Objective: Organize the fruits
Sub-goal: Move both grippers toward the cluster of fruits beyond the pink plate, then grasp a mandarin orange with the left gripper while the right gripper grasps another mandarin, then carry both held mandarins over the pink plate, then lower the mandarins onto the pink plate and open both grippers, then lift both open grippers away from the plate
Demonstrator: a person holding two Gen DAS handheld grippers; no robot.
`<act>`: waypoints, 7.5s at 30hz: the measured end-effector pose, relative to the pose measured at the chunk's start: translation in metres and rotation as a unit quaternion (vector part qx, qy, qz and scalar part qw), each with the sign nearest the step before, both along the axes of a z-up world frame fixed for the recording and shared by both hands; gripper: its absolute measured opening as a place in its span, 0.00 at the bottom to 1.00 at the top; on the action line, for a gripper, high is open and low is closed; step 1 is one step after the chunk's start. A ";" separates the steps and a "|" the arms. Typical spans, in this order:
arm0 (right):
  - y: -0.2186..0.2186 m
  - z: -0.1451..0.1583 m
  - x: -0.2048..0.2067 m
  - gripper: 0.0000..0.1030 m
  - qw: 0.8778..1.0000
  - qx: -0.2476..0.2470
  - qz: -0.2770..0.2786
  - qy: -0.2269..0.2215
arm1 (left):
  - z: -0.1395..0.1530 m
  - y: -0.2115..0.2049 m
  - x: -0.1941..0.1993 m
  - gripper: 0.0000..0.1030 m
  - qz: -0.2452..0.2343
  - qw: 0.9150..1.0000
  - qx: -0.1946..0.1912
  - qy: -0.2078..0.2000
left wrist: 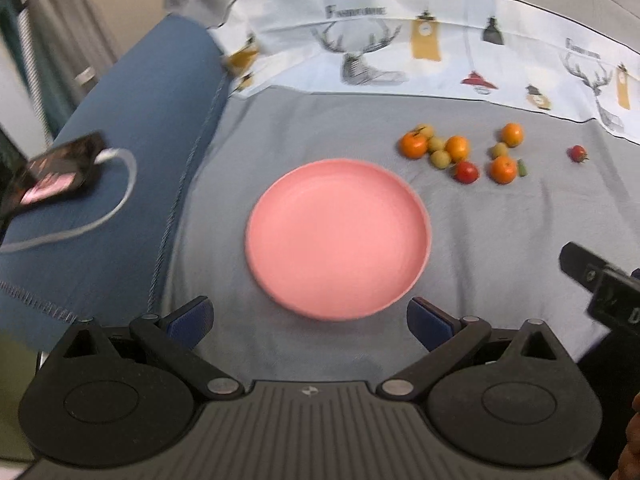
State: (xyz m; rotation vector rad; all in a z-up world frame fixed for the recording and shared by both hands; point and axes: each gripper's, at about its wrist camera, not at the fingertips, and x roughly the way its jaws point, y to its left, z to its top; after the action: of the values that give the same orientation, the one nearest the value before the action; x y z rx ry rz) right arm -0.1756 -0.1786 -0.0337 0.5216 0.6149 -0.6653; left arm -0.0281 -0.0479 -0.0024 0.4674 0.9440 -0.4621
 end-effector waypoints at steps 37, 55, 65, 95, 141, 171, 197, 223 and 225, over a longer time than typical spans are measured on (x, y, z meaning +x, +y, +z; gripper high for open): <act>-0.148 -0.134 0.140 0.81 0.991 -0.082 0.074 0.079 | -0.130 -0.221 0.195 0.96 -0.019 0.992 -0.008 0.125; -0.146 -0.120 0.105 0.38 0.994 -0.078 0.039 0.061 | -0.107 -0.200 0.181 0.36 -0.025 0.979 -0.091 0.178; -0.112 -0.065 0.060 0.38 0.994 -0.092 0.041 0.031 | -0.027 -0.134 0.119 0.36 -0.038 0.980 -0.138 0.138; 0.083 0.033 -0.004 0.39 0.981 -0.064 0.181 -0.009 | 0.035 0.119 -0.004 0.36 0.061 0.982 -0.162 0.078; 0.059 -0.020 0.091 0.38 0.976 -0.053 0.205 0.043 | -0.015 0.034 0.083 0.36 0.053 0.984 -0.143 0.092; 0.041 -0.069 0.146 0.39 0.970 -0.041 0.227 0.072 | -0.079 -0.012 0.127 0.42 0.044 0.990 -0.096 0.089; 0.034 -0.093 0.175 0.92 0.967 -0.026 0.243 0.068 | -0.047 0.092 0.079 1.00 0.109 0.989 -0.090 0.047; 0.036 -0.106 0.180 0.94 0.971 0.028 0.227 0.072 | -0.019 0.095 0.068 1.00 0.107 0.990 -0.093 0.023; 0.044 -0.106 0.182 0.94 0.968 0.029 0.239 0.070 | -0.020 0.095 0.069 1.00 0.108 0.990 -0.092 0.024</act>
State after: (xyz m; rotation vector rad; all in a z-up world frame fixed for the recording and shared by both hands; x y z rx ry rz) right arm 0.0060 -0.1351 -0.1398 0.3619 0.8609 -0.2272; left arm 0.0410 0.0468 -0.0221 0.1844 0.9757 -0.3599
